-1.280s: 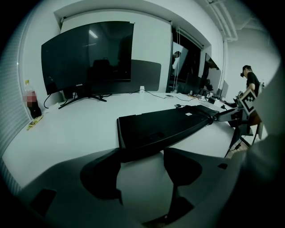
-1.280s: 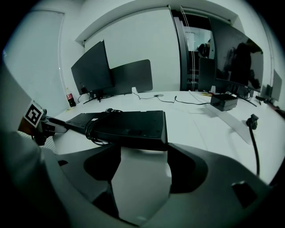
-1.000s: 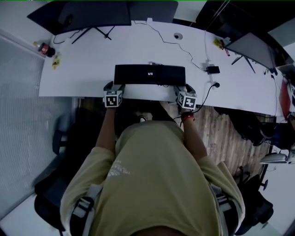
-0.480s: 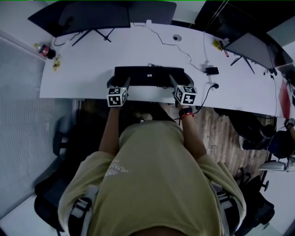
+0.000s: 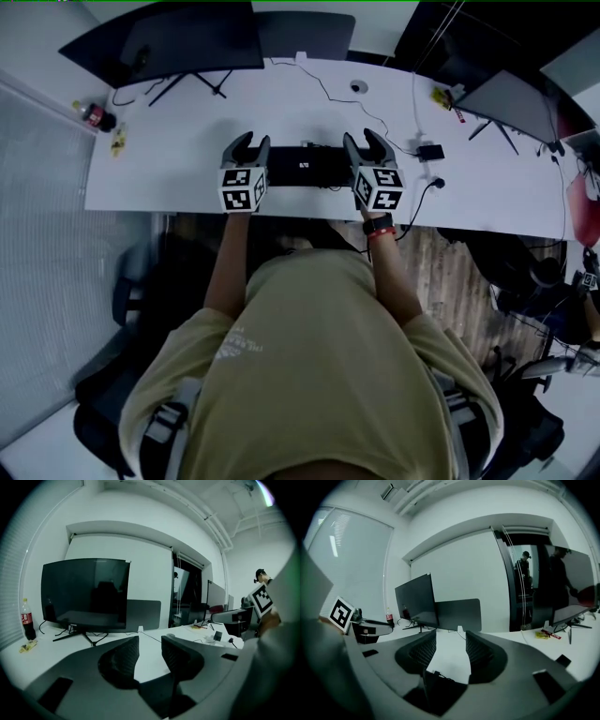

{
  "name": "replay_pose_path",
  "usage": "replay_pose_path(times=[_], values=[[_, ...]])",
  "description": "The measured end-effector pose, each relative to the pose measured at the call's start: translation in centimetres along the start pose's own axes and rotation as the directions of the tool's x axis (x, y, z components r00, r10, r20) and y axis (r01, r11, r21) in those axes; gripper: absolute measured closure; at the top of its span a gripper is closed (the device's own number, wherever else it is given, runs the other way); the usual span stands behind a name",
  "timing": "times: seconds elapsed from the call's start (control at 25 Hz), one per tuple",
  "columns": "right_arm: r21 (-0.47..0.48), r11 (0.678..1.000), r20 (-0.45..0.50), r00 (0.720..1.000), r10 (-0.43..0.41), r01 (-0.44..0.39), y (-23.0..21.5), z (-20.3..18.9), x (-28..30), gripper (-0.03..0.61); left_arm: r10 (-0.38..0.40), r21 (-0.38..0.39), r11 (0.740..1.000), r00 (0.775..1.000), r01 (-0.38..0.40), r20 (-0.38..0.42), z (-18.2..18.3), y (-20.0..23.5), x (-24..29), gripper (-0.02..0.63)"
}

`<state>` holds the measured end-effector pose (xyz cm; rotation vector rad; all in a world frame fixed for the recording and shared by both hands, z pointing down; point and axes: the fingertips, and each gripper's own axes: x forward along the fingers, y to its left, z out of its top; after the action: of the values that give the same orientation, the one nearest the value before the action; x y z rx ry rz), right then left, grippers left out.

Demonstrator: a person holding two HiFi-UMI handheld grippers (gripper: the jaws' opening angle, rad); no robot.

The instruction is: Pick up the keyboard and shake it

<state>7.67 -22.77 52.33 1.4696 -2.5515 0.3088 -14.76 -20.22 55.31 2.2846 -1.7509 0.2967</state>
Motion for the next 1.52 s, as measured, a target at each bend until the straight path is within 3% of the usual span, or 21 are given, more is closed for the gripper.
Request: replay_pose_path(times=[0.28,0.76,1.52], values=[[-0.062,0.998,0.05,0.999,-0.009,0.012,0.4,3.9,0.2,0.445,-0.02,0.006,1.0,0.998,0.02,0.06,4.8,-1.9,0.3,0.505],[0.034,0.999,0.083,0.996,0.019,-0.022,0.4,6.4,1.0,0.534,-0.034,0.033,0.999,0.992,0.03,0.124,8.1,-3.6,0.8,0.578],[0.062,0.996,0.051,0.997,0.066,-0.069,-1.0,5.3,4.6,0.555,-0.056,0.011,0.998,0.993,0.056,0.104,8.3,-4.4,4.4,0.594]])
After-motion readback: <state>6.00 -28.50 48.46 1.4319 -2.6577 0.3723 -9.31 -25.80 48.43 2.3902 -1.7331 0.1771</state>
